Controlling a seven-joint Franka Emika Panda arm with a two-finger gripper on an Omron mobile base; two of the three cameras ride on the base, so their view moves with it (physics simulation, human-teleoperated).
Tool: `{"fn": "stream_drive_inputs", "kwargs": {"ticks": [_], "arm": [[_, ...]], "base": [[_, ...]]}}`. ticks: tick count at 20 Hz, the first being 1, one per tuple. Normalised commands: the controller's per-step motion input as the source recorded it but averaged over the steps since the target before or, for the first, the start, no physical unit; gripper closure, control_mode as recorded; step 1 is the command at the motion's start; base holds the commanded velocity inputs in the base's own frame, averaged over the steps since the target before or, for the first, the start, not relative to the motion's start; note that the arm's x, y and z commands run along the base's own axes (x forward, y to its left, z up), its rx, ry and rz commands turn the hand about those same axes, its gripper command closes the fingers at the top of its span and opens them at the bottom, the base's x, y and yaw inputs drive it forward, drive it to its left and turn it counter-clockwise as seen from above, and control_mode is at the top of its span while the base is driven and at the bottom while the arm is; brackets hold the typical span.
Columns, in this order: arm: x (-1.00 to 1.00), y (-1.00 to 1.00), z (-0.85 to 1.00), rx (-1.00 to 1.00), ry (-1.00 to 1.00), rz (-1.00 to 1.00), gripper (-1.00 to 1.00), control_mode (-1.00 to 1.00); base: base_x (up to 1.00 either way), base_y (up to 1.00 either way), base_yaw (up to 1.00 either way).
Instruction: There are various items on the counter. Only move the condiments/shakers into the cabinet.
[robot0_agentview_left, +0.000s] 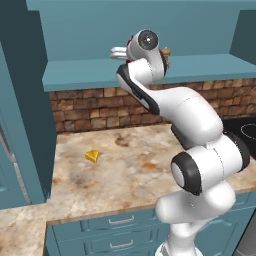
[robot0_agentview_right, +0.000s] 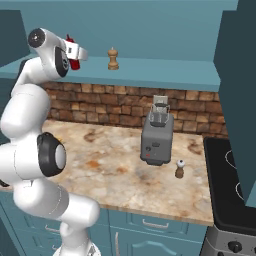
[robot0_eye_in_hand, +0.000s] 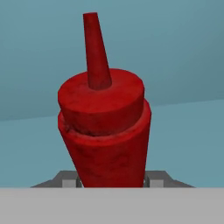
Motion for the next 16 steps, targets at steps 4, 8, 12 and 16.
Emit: {"fn": "stream_drive_inputs", "kwargs": {"ticks": [4, 8, 12, 16], "arm": [[0.23, 0.00, -0.07, -0.01, 0.00, 0.00, 1.00, -1.00], [0.16, 0.00, -0.08, -0.01, 0.00, 0.00, -1.00, -1.00], [0.25, 0.00, -0.03, -0.01, 0.00, 0.00, -1.00, -1.00], [0.17, -0.01, 0.00, 0.00, 0.00, 0.00, -1.00, -1.00]], "base": [[0.00, 0.00, 0.00], [0.00, 0.00, 0.00], [0.00, 0.00, 0.00], [0.00, 0.00, 0.00]]}}
